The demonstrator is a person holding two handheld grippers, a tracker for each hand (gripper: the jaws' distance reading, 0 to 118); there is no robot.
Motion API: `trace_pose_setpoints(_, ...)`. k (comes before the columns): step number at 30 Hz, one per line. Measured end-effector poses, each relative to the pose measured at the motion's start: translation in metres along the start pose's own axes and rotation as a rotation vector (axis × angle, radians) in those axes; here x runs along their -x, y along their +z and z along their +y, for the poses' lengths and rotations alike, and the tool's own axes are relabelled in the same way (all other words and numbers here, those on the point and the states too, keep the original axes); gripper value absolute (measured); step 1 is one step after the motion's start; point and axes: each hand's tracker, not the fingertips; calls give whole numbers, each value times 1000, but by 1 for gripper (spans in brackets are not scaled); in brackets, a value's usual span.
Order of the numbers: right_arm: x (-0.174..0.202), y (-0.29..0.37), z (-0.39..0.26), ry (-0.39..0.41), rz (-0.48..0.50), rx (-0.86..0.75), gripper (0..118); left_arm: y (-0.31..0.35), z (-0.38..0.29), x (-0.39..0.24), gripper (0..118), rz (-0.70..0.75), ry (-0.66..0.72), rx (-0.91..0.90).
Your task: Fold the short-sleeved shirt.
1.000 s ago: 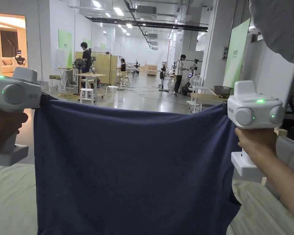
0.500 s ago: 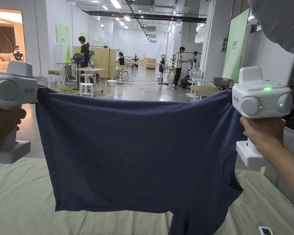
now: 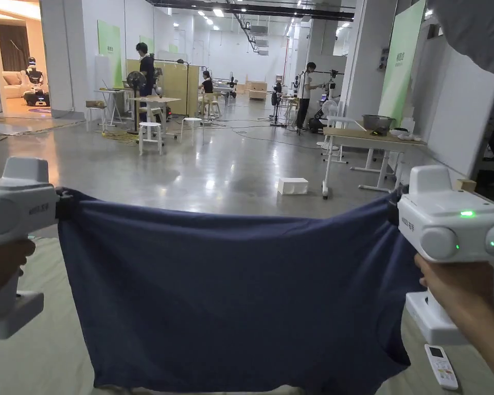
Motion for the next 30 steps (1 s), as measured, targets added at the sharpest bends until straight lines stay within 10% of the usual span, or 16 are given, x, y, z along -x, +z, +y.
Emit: trace_pose_setpoints(30, 23, 269, -267, -3, 183, 551, 3, 205, -322, 29, 4, -91, 52, 491)
